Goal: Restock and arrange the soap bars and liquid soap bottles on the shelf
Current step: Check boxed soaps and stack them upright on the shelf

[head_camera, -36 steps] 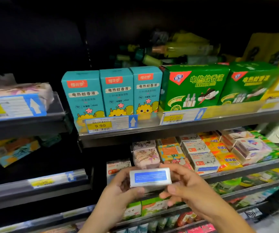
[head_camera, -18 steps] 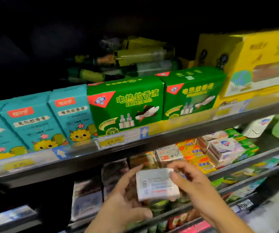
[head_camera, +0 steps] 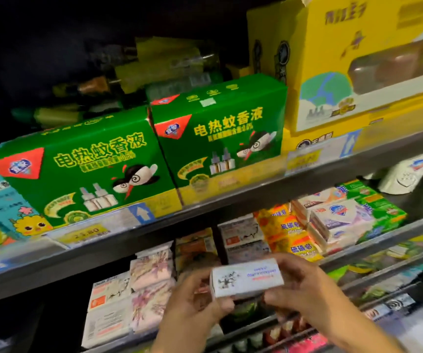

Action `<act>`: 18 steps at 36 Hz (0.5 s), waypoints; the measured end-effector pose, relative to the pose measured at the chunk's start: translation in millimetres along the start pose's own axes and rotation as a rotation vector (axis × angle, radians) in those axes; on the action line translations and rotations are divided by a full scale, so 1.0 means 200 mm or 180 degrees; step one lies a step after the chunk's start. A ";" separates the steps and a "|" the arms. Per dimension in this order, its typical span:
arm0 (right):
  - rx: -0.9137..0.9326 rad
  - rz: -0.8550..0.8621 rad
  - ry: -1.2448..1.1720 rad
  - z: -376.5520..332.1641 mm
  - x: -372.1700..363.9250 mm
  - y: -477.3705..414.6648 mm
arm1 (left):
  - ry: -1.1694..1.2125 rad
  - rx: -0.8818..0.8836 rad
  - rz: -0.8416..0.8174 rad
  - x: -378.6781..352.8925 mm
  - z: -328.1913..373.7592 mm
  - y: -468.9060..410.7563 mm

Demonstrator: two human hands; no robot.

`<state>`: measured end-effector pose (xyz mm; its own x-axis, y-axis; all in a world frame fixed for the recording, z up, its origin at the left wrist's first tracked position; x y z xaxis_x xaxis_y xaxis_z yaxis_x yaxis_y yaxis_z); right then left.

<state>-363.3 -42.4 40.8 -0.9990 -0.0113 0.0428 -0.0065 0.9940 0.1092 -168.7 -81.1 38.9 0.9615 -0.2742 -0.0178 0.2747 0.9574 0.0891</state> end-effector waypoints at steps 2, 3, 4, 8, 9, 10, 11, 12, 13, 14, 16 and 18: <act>-0.0003 0.0080 0.0245 0.02 0.02 0.00 | -0.0045 0.0005 -0.0018 -0.04 0.01 0.01; 0.0040 0.0085 0.0388 0.02 0.03 0.00 | -0.0073 -0.0028 -0.0021 -0.05 0.04 0.01; 0.0080 0.0090 0.0461 0.03 0.03 0.00 | -0.0100 -0.0068 -0.0027 -0.05 0.07 0.01; 0.0053 0.0112 0.0520 0.08 0.03 -0.02 | -0.0277 -0.0310 -0.0163 -0.10 0.19 -0.01; 0.0051 0.0092 0.0519 0.08 0.01 -0.03 | -0.0321 -0.0399 -0.0183 -0.11 0.23 -0.01; 0.0065 0.0066 0.0535 0.08 -0.01 -0.04 | -0.0356 -0.0486 -0.0155 -0.12 0.26 -0.01; 0.0089 0.0029 0.0575 0.06 -0.04 -0.05 | -0.0360 -0.0547 -0.0111 -0.11 0.28 -0.01; 0.0119 -0.0040 0.0611 0.05 -0.08 -0.05 | -0.0352 -0.0574 -0.0036 -0.10 0.28 -0.02; 0.0147 -0.0119 0.0631 0.03 -0.12 -0.06 | -0.0376 -0.0598 0.0025 -0.09 0.29 -0.02; 0.0146 -0.0199 0.0638 0.02 -0.17 -0.07 | -0.0420 -0.0612 0.0067 -0.08 0.28 -0.02; 0.0092 -0.0305 0.0623 0.03 -0.24 -0.07 | -0.0479 -0.0548 0.0098 -0.09 0.27 -0.01; 0.0033 -0.0240 0.0670 0.06 -0.26 -0.07 | -0.0406 -0.0382 0.0176 -0.06 0.24 0.00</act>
<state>-312.5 -55.2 25.9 -0.9645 -0.1069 0.2415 -0.0823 0.9905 0.1099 -181.5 -82.5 85.9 0.9685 -0.2229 0.1110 0.2278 0.9732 -0.0331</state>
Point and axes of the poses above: each hand's wrist, its own y-axis away from the middle knuckle, its own x-axis out of the back of the hand, z = x × y, the point moved 10 cm from there along -y, towards the middle knuckle, and after that the axes turned 10 degrees about y, right-handed, at the moved point
